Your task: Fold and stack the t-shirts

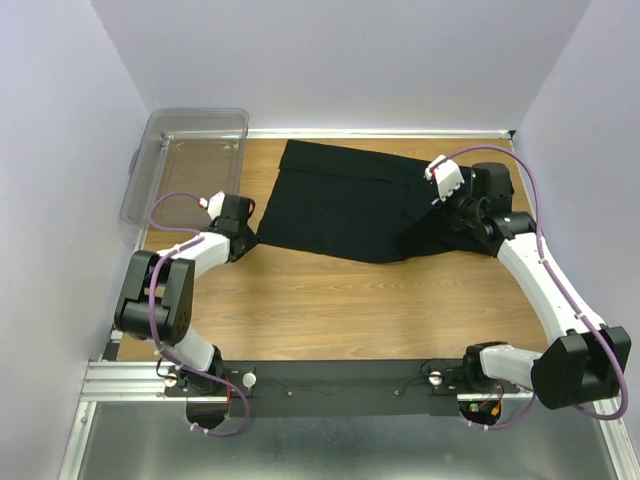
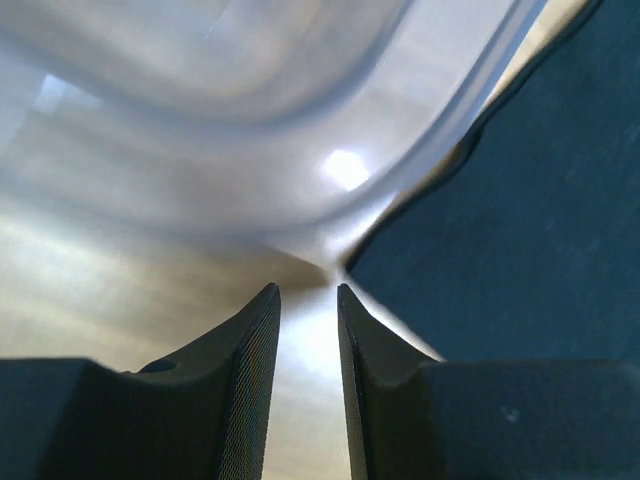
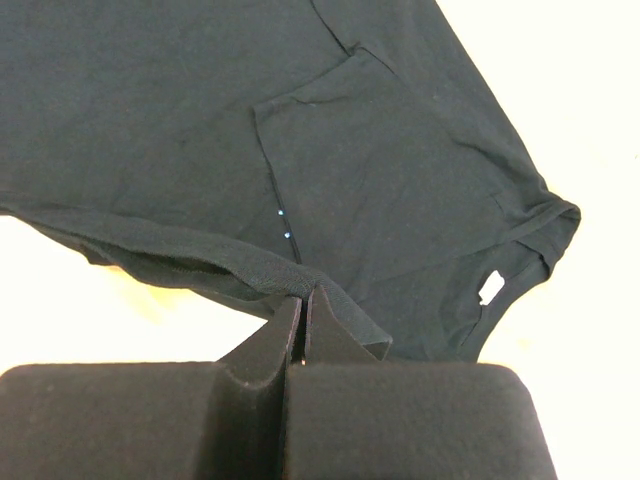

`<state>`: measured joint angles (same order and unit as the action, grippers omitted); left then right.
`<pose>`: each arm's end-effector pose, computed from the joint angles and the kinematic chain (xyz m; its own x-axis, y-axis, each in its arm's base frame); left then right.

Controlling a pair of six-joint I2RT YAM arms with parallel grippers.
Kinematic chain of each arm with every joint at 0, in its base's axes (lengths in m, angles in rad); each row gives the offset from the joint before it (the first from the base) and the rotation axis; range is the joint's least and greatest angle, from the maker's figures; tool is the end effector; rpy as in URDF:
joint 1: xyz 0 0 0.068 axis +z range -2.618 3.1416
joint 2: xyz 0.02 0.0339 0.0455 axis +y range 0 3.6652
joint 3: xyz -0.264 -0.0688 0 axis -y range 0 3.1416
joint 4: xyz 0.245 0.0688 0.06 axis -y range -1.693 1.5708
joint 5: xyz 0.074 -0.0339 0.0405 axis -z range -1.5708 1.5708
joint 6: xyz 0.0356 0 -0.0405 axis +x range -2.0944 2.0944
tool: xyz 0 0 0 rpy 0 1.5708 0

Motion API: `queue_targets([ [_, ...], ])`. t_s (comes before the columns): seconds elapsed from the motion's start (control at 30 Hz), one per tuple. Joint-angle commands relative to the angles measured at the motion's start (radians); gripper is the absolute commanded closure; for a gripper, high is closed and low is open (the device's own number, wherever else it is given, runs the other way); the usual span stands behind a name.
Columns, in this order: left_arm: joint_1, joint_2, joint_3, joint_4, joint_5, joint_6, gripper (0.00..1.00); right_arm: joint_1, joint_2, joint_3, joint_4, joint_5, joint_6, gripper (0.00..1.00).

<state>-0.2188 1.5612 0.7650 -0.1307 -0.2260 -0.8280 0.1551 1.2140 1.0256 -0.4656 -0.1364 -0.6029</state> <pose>0.2916 -0.0567 0.1574 -0.5871 -0.6048 -0.5380 -0.5208 0.7911 -0.3210 0.2625 0.0459 0.3075 -0.3479 -0.6230 -0.7006 -0.5547 0.7392 -0.3819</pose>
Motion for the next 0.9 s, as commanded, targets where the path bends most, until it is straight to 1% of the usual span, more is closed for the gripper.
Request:
queue_targets([
  [0.0,0.013,0.08,0.06,0.043,0.031,0.033,0.62,-0.008,-0.034,-0.021,-0.015,-0.032,0.0,0.99],
  [0.1,0.013,0.126,0.112,0.04,0.051,0.055,0.62,-0.009,-0.042,-0.025,-0.015,-0.029,-0.003,1.0],
  [0.33,0.013,0.129,0.1,0.074,0.1,0.122,0.62,-0.011,-0.036,-0.03,-0.015,-0.034,-0.006,1.0],
  [0.43,0.015,0.137,0.102,0.057,0.109,0.136,0.64,-0.011,-0.031,-0.022,-0.013,-0.038,-0.003,0.99],
  [0.53,0.016,0.113,0.086,0.069,0.122,0.142,0.72,-0.011,-0.033,-0.015,-0.016,-0.04,0.0,0.99],
  [0.57,0.016,0.106,0.083,0.071,0.128,0.144,0.84,-0.011,-0.033,-0.013,-0.016,-0.039,0.0,0.99],
  [0.63,0.016,0.085,0.079,0.075,0.128,0.144,1.0,-0.011,-0.033,-0.012,-0.016,-0.042,0.0,0.99],
  [0.87,0.016,-0.015,0.071,0.075,0.114,0.164,1.0,-0.012,-0.041,-0.012,-0.018,-0.04,0.0,0.99],
])
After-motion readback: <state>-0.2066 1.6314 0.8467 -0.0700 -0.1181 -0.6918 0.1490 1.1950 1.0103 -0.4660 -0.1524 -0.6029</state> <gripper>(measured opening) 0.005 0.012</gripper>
